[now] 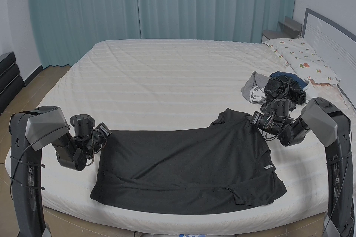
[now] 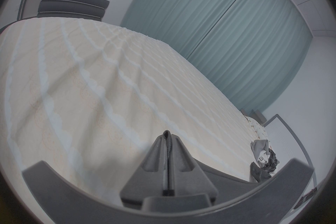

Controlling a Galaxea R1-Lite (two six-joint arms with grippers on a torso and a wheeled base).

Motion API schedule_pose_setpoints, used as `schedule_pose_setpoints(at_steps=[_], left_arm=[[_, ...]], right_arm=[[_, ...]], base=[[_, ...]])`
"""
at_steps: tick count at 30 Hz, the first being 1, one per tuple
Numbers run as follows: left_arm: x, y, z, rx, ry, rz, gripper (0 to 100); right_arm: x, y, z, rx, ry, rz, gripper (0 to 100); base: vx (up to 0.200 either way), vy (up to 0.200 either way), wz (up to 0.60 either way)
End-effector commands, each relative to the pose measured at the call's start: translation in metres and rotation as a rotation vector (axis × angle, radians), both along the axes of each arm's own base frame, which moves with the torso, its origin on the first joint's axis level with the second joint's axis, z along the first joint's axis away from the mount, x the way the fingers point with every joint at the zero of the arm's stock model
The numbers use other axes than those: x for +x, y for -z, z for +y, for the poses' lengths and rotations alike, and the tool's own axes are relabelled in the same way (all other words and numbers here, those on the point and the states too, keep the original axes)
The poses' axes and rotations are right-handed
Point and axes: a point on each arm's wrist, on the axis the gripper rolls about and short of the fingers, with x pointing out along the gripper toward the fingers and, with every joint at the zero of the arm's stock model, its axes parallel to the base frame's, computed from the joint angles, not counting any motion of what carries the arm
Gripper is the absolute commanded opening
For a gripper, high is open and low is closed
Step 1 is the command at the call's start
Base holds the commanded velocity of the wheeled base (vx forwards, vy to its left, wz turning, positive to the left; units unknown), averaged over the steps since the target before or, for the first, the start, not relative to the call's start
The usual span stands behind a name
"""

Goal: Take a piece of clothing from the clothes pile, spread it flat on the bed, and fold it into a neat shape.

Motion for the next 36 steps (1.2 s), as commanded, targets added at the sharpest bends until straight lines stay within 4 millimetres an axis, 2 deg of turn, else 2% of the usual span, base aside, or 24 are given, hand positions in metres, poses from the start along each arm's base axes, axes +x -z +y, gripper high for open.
schedule_pose_setpoints(at_steps=[1,3,10,16,22,29,31,36], left_arm=[[0.003,-0.002,0.008,-0.001,-0.021,-0.011,0],[0.003,-0.001,0.009,0.001,-0.022,-0.011,0],[0.005,-0.007,0.009,-0.016,-0.014,-0.035,0],[0.005,-0.005,0.009,-0.032,-0.019,-0.031,0],[-0.001,-0.002,0.005,-0.027,0.0,-0.009,0],[-0.001,-0.013,0.007,-0.026,-0.005,-0.035,0],[-0.002,-0.013,0.008,-0.016,-0.005,-0.032,0],[-0.009,-0.007,0.007,0.019,0.011,0.001,0]], right_arm=[[-0.009,-0.004,-0.004,0.012,0.009,-0.007,0],[-0.011,-0.002,-0.004,0.014,0.002,0.001,0],[-0.013,-0.015,-0.007,0.074,0.022,-0.045,0],[-0.021,-0.016,-0.009,0.082,0.011,-0.025,0],[-0.038,-0.016,-0.016,0.08,-0.006,0.023,0],[-0.053,-0.018,-0.018,0.089,-0.031,0.062,0],[-0.057,-0.023,-0.018,0.082,-0.035,0.055,0],[-0.064,-0.021,-0.017,0.07,-0.042,0.076,0]], base=[[0.0,0.0,0.0],[0.0,0.0,0.0],[0.0,0.0,0.0],[0.0,0.0,0.0],[0.0,0.0,0.0],[0.0,0.0,0.0],[0.0,0.0,0.0],[0.0,0.0,0.0]])
